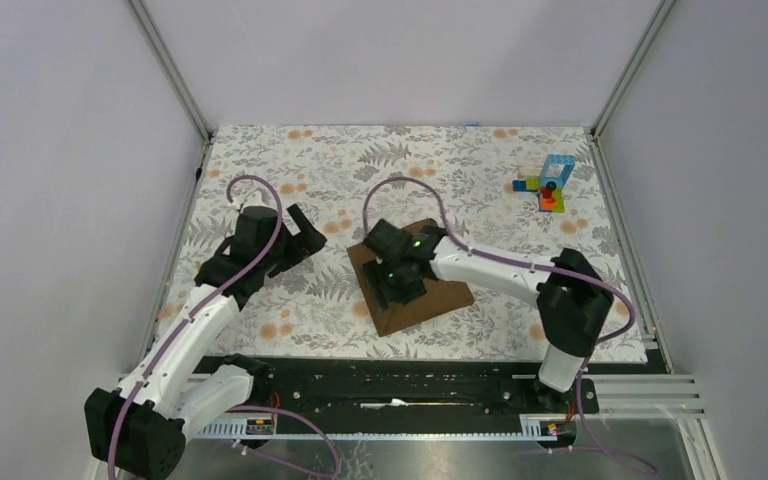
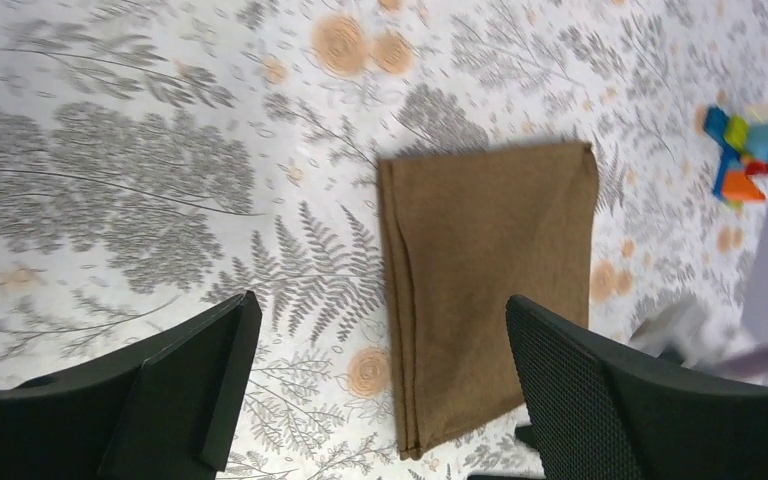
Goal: Fold the napkin into a case and place the utensils inside
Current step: Smooth out the upper triangle-folded napkin at the center of the board.
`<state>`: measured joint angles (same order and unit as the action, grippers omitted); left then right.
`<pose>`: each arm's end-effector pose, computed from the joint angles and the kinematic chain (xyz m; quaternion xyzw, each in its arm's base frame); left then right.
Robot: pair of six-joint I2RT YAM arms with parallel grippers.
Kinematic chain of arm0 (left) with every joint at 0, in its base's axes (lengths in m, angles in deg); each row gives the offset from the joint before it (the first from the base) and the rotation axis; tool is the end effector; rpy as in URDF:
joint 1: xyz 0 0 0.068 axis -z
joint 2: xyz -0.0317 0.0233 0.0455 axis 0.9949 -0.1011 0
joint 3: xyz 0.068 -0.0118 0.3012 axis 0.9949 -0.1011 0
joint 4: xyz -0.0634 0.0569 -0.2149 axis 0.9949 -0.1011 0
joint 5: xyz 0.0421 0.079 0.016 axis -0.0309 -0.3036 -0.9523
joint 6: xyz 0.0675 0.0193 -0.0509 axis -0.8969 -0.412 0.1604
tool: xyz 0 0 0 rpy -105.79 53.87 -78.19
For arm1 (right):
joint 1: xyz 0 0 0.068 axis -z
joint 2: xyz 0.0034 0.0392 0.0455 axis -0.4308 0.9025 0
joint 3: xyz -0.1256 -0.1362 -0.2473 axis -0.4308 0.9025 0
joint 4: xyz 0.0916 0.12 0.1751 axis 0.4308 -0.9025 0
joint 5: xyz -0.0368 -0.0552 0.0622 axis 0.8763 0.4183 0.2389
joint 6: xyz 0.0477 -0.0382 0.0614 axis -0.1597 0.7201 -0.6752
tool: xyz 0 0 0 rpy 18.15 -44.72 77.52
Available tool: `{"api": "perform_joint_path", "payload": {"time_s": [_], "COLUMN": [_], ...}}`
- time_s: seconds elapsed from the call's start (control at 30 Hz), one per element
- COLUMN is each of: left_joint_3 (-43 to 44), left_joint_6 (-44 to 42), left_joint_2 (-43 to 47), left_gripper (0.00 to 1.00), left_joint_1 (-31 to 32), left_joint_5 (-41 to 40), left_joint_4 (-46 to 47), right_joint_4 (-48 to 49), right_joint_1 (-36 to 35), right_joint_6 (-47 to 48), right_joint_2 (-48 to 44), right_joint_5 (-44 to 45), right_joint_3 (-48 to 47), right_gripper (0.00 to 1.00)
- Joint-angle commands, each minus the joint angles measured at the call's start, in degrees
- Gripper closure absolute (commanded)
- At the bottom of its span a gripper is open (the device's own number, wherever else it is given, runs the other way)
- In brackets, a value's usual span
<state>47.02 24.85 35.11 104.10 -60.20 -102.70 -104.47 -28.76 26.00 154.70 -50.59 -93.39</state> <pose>0.1707 -0.0591 0.2840 -0.2003 0.8774 -0.2200 0.3763 0.2043 0.2947 0.2441 -0.2329 0.9411 0.1884 0.1570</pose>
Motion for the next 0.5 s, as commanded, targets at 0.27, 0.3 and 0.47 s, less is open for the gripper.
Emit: {"api": "perform_joint_path", "payload": {"time_s": [0.27, 0.3, 0.47], "left_joint_3": [3.56, 3.17, 1.64], "left_joint_6": [2.63, 2.6, 2.51], "left_joint_2": [2.43, 2.84, 4.77], "left_gripper": [0.01, 0.01, 0.01], "left_joint_1": [-7.56, -8.06, -9.43], "left_joint_5": [-5.08, -4.93, -5.08], "left_joint_4": [-7.33, -7.32, -7.33], "right_joint_4": [-14.1, -14.2, -14.09], "right_joint_1": [-12.38, -12.46, -12.52], "right_joint_6": [-4.44, -4.34, -4.13], "right_joint_2": [14.96, 15.6, 17.59], "right_joint_5": [12.63, 12.8, 13.32], "right_joint_3": [-17.48, -17.85, -18.32], "right_gripper": [0.47, 0.47, 0.51]}}
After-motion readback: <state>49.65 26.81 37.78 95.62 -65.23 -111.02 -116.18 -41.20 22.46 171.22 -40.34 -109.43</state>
